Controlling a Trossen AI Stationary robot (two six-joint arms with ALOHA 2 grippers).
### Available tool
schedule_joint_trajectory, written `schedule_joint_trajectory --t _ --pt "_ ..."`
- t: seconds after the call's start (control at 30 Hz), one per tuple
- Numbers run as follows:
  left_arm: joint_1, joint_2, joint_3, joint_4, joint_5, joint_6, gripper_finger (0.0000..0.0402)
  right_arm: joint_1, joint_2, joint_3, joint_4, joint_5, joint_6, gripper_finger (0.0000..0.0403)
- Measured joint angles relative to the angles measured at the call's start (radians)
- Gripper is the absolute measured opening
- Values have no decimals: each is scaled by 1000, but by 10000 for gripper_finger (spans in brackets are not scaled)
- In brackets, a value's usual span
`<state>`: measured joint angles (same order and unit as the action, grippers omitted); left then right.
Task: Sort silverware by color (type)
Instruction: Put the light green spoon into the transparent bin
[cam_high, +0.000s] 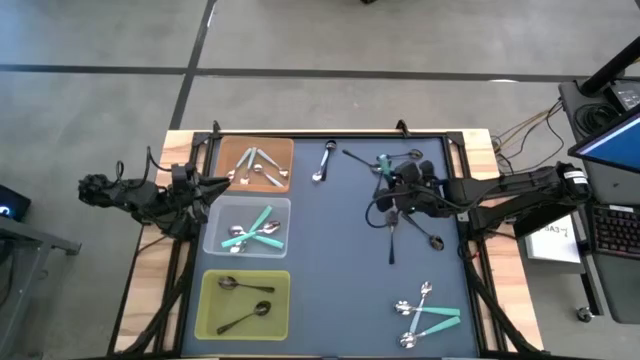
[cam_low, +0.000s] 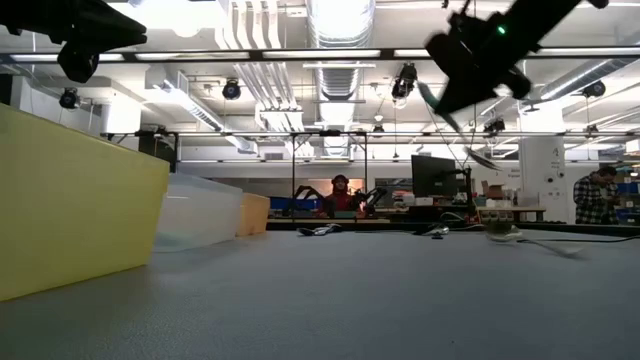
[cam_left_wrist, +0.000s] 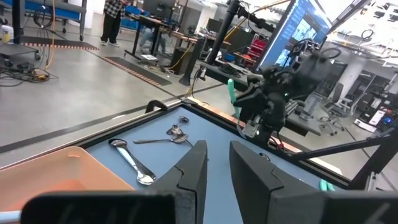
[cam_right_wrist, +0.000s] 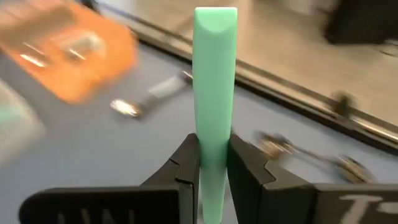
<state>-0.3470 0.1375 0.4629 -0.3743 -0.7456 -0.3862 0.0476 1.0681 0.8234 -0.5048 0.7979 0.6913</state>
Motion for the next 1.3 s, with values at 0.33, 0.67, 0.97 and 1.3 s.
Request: schedule_joint_trajectory --t 0.33,0.67,0.97,1.3 --pt "-1 0 0 -1 -5 7 52 5 158 1 994 -319 -405 44" --pt "0 0 0 -3 -5 7 52 -39 499 133 1197 -501 -296 44" --pt "0 0 0 -5 -5 8 52 -45 752 499 1065 -640 -420 44" --pt "0 -1 56 -3 -4 40 52 -75 956 731 977 -761 -396 44"
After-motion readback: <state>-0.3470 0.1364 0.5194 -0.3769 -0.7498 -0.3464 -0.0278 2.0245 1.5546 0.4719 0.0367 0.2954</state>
